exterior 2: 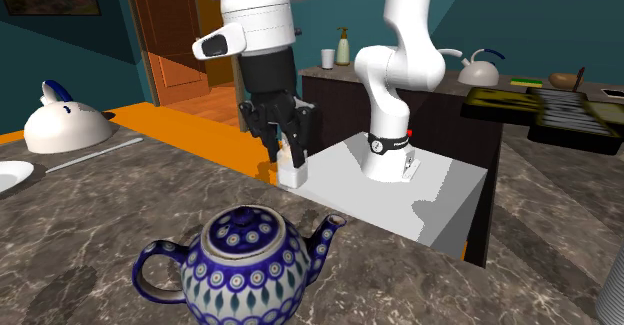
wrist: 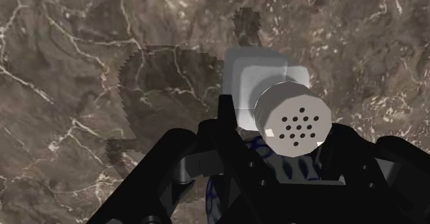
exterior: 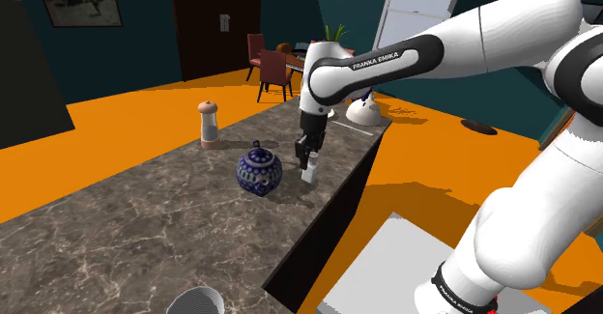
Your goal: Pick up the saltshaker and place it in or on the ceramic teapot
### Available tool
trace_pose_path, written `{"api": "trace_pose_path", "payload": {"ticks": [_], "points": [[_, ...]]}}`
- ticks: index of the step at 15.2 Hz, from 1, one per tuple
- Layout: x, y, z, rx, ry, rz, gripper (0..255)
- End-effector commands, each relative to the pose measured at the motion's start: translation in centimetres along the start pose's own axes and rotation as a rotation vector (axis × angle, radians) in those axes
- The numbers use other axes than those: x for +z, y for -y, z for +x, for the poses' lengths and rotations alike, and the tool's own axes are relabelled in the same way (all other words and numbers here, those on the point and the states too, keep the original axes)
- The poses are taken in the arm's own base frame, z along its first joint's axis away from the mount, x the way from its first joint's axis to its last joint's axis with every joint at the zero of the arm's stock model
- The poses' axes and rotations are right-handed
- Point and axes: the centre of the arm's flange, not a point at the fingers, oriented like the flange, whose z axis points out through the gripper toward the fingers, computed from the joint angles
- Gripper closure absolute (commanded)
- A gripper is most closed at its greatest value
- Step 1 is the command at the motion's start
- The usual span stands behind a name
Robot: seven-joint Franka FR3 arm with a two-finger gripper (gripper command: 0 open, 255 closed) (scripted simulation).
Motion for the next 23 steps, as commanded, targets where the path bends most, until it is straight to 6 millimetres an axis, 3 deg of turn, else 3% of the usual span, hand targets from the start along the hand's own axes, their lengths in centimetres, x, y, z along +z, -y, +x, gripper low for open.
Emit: {"api": "trace_pose_path", "payload": {"ticks": [1,23], "points": [[-1.0,0.1,0.0,0.000,0.000,0.000,255],[-12.5,1.3,-1.1,0.000,0.000,0.000,255]]}}
